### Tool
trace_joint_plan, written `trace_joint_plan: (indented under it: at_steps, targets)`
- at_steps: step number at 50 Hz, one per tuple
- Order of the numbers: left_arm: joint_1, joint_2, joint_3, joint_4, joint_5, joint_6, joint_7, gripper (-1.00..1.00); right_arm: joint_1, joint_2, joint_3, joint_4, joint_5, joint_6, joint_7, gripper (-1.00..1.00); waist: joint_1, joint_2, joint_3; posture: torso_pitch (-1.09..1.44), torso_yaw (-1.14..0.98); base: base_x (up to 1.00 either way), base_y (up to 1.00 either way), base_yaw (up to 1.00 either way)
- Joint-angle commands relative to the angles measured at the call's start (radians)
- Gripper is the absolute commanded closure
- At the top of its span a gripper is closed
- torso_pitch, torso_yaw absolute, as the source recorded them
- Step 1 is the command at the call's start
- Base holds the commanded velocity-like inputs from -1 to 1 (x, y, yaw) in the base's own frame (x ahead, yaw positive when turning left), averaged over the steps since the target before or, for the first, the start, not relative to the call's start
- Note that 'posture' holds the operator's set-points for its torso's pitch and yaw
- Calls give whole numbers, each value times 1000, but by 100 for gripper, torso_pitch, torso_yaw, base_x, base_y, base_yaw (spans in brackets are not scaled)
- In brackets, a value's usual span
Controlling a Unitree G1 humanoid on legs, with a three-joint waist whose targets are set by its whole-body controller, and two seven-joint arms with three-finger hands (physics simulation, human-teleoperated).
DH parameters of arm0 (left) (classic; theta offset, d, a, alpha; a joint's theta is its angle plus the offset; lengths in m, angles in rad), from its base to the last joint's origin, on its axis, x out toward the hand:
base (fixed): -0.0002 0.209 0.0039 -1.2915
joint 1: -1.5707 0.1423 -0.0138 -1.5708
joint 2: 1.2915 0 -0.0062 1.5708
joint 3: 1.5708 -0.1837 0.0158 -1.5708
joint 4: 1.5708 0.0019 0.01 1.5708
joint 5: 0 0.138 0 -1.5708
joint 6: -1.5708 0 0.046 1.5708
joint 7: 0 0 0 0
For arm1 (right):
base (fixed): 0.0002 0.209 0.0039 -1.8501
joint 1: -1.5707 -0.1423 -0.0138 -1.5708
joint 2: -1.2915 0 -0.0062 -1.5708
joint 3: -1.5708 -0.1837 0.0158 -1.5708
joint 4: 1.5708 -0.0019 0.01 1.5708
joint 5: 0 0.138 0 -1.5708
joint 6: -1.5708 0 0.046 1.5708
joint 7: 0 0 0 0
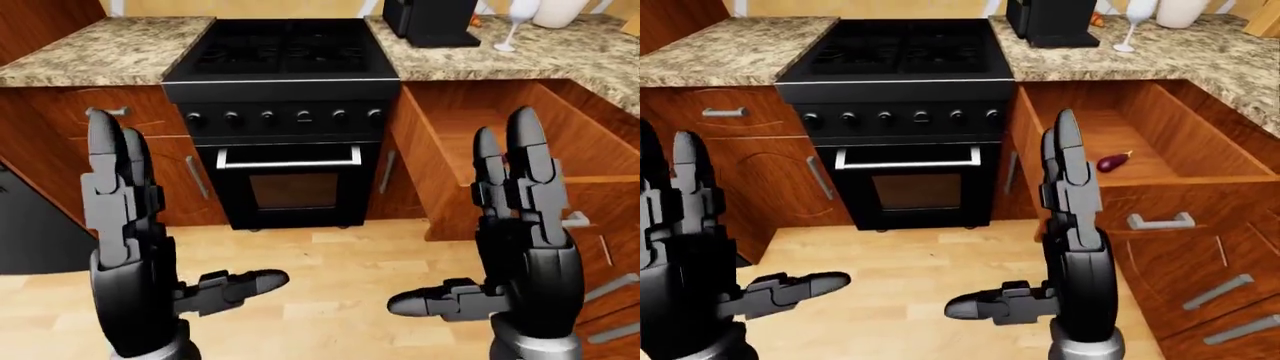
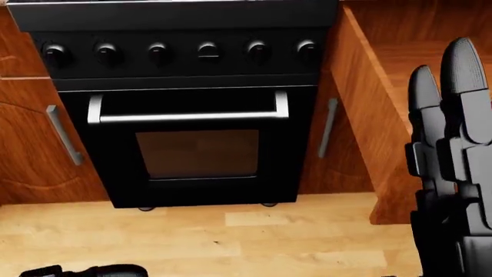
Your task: Close the right drawer.
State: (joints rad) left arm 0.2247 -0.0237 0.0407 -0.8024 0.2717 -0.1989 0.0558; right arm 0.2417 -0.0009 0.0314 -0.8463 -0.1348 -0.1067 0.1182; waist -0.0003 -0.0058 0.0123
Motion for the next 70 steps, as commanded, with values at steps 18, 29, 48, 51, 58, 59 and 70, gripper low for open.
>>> trace_joint_plan:
  at_steps: [18, 29, 48, 51, 58, 59, 70]
  targets:
    - [76, -35, -5, -245, -71, -132, -10, -100, -25, -2, 7, -98, -44, 32, -23, -100, 4, 0, 0, 0, 0, 0, 0, 0]
    - [67, -27, -13, -244, -59, -109, 0, -100, -19, -1, 9, -79, -74, -9, -27, -100, 5, 0, -2, 0, 0, 0, 0, 0]
    - [69, -26, -11, -245, -80, -101, 1, -100, 8, -3, 15, -70, -69, -81, -36, -100, -15, -4, 24, 0, 0, -3, 0, -20]
    - [70, -26, -9, -245, -83, -102, 1, -100, 9, -3, 15, -68, -69, -84, -36, -100, -23, -2, 30, 0, 0, -6, 0, -53]
    - [71, -28, -8, -245, -87, -101, -1, -100, 11, -3, 15, -60, -70, -92, -36, -100, -6, 52, 40, 0, 0, -5, 0, -53]
    - [71, -28, -8, -244, -87, -102, -1, -100, 11, -3, 16, -60, -69, -92, -35, -100, -11, 57, 42, 0, 0, -5, 0, -53]
    - [70, -27, -8, -243, -89, -101, 0, -100, 9, -4, 21, -52, -79, -95, -35, -100, -17, -43, 28, 0, 0, -3, 0, -53]
